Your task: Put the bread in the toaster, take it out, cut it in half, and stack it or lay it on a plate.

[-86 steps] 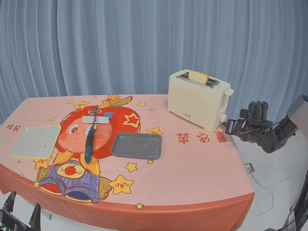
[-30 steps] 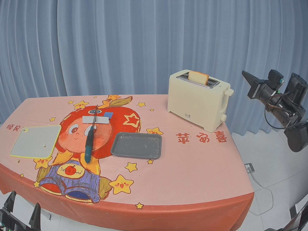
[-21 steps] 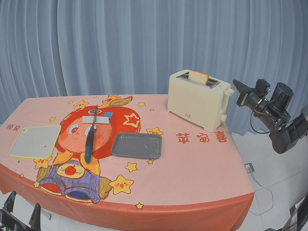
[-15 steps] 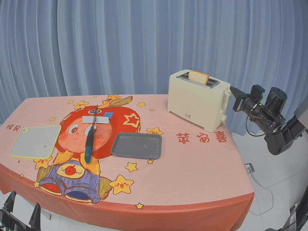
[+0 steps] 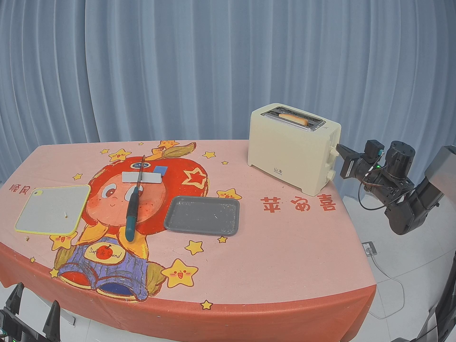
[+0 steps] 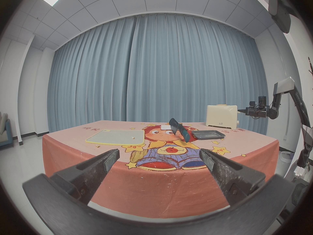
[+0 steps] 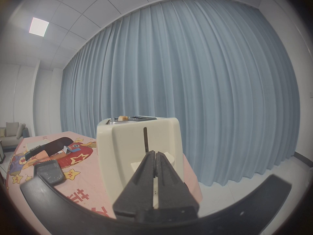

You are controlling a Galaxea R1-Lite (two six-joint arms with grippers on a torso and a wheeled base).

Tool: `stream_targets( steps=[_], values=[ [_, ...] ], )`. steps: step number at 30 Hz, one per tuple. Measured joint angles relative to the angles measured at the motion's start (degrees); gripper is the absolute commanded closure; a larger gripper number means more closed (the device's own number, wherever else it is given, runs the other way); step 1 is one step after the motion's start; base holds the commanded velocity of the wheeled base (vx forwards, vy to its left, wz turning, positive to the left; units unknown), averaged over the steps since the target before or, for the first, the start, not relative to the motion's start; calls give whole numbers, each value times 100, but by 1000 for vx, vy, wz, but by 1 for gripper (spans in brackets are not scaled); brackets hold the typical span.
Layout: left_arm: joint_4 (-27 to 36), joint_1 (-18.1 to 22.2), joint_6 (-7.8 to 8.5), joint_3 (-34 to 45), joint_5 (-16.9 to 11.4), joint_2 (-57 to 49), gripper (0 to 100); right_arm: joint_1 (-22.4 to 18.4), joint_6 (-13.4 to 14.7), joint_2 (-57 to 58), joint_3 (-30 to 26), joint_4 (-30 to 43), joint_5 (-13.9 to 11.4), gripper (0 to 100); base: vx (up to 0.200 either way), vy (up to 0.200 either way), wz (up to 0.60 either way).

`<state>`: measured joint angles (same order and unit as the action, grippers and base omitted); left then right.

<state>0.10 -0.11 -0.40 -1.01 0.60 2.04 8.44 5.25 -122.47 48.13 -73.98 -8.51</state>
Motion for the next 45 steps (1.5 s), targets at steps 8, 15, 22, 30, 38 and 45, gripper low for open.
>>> stream_targets(
  steps=[8, 15, 22, 30, 38, 45],
  values=[
    [0, 1, 0, 0, 0, 0, 0, 2, -77, -228, -11, -18, 33, 100, 0, 0, 0],
    [0, 1, -2, 0, 0, 0, 0, 11, -79, -352, -21, -22, 41, 100, 0, 0, 0],
    [0, 1, 0, 0, -2, 0, 0, 27, -79, -388, -26, -57, 44, 100, 0, 0, 0],
    [0, 1, -2, 0, 0, 0, 0, 49, -68, -46, -52, 48, 28, 100, 0, 0, 0],
    [0, 1, -2, 0, 0, 0, 0, -15, -61, 461, -146, -33, 49, 100, 0, 0, 0],
    [0, 1, -2, 0, 0, 0, 0, -54, -26, 846, -444, -24, 79, 100, 0, 0, 0]
  ],
)
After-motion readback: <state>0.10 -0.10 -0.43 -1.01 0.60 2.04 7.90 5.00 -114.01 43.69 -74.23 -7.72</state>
